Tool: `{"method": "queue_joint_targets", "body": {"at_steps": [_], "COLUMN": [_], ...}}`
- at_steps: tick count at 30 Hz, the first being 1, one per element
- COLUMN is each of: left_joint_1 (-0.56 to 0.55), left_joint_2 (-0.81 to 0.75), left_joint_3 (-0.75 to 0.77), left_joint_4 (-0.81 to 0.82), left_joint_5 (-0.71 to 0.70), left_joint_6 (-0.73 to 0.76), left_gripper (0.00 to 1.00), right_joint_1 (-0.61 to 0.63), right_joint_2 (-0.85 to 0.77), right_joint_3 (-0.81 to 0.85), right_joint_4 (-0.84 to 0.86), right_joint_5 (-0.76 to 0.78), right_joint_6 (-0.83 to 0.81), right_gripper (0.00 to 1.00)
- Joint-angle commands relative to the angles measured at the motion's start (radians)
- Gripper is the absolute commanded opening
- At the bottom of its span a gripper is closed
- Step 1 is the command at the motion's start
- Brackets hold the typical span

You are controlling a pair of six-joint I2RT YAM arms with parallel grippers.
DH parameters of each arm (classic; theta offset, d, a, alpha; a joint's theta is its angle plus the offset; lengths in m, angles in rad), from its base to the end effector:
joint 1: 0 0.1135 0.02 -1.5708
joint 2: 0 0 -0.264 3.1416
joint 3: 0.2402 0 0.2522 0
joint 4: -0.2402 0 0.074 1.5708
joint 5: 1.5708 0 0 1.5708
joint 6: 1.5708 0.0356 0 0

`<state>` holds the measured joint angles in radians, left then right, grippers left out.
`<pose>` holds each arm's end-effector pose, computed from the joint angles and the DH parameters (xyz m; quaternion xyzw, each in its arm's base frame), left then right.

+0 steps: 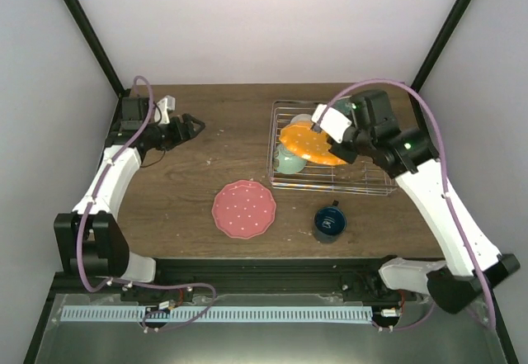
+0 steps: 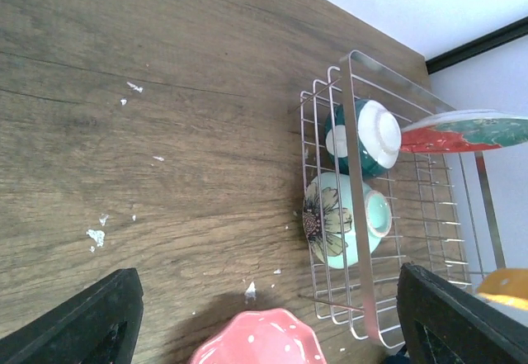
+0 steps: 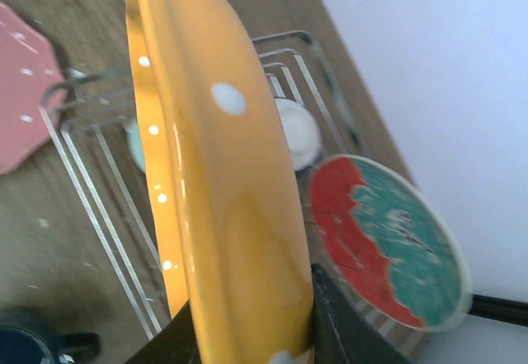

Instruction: Load the mixed dishes into the dish rack

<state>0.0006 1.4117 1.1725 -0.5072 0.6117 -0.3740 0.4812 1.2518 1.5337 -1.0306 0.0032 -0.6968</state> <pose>0.3061 -0.0203 0.3044 -0.0442 0.8809 -0.3420 0.3242 0.2093 0.1092 0.4154 -0.5087 0.7626 -0.0445 0.3971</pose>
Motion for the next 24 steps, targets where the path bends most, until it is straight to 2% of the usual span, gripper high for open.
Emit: {"method": "queue_joint_targets", "body": {"at_steps": [1, 9, 18, 24], "left_joint_1": [0.005, 0.005, 0.005, 0.004], "left_joint_2": [0.033, 0.061, 0.070, 0.066], "left_joint_3": [0.021, 0.028, 0.030, 0.025], "left_joint_4": [0.035, 0.050, 0.050, 0.047], "left_joint_5": [0.035, 0.044, 0.042, 0.037], "left_joint_6": [-0.002, 0.001, 0.012, 0.015], "left_gripper": [0.86, 0.84, 0.84, 0.84], "right_joint_1": [0.004, -0.046, -0.159, -0.189], "right_joint_2": [-0.117, -0.181, -0.152, -0.113], "right_joint_3": [-0.037, -0.201, -0.211, -0.230], "right_joint_4": [0.166, 0.355, 0.442, 0.485], "right_joint_5": [0.180, 0.347, 0.356, 0.335], "right_joint_6": [-0.131, -0.367, -0.532, -0.597], "right_gripper": [0.01, 0.01, 0.01, 0.01]}}
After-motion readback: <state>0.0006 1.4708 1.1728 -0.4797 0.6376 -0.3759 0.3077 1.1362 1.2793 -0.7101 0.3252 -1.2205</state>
